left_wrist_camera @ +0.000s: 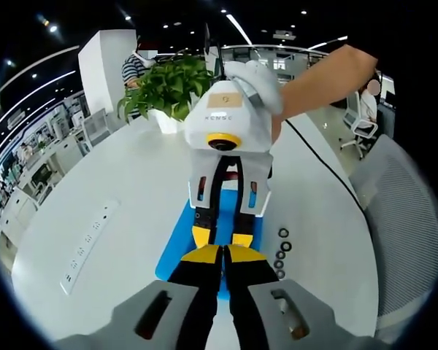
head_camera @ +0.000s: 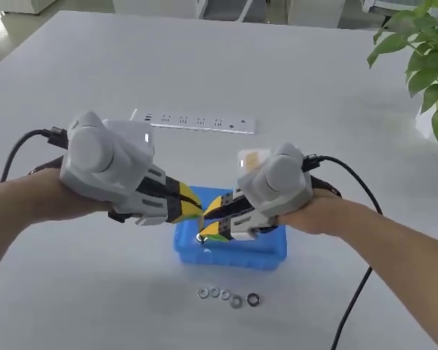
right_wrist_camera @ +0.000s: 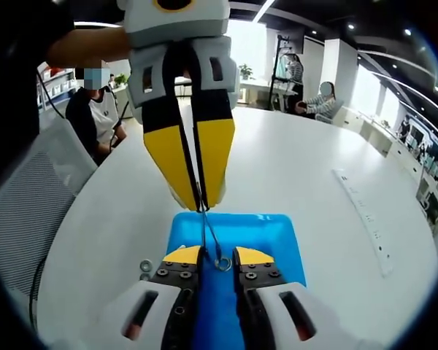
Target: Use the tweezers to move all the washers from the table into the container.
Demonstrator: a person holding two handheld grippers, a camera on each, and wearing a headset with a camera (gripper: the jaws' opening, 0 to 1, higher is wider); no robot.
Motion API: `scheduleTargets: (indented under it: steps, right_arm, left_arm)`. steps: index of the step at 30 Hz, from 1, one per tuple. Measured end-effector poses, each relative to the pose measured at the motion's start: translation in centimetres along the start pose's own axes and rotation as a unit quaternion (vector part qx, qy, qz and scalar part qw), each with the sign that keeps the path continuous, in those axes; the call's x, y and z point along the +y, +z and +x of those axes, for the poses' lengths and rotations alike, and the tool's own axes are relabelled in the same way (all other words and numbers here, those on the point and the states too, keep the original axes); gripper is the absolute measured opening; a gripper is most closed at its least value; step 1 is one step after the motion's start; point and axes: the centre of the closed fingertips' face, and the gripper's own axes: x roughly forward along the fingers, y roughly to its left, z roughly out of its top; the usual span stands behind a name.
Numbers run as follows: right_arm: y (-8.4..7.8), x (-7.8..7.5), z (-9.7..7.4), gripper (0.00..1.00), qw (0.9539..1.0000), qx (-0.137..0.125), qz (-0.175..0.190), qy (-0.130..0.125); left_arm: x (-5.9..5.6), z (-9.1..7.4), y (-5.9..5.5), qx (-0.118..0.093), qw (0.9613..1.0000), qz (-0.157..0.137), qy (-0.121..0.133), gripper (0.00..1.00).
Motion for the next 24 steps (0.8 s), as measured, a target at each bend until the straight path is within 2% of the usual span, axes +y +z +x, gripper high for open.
scheduleTargets:
  steps: [9,19,24]
  right_arm:
    - [0.1,0.3,-1.4,0.19,0.9999,0.000,-0.002,-0.013]
    - [0.5,0.8,-3.2,0.22,0.9995,-0.001,0.004,-0.031]
    - [0.5,1.2,-4.1,0.23,0.9992,-0.001,0.008,-0.039]
  left_arm:
    - [-0.2,-0.4,0.7,0.000,1.0000,0.002,0.003,0.06]
    - [-0.3,-1.5,2.2,-0.005,0.9999,0.005,0.011,0.06]
    - [-0.7,-2.1,2.9,-0.005,0.9999,0.011,0.010,0.06]
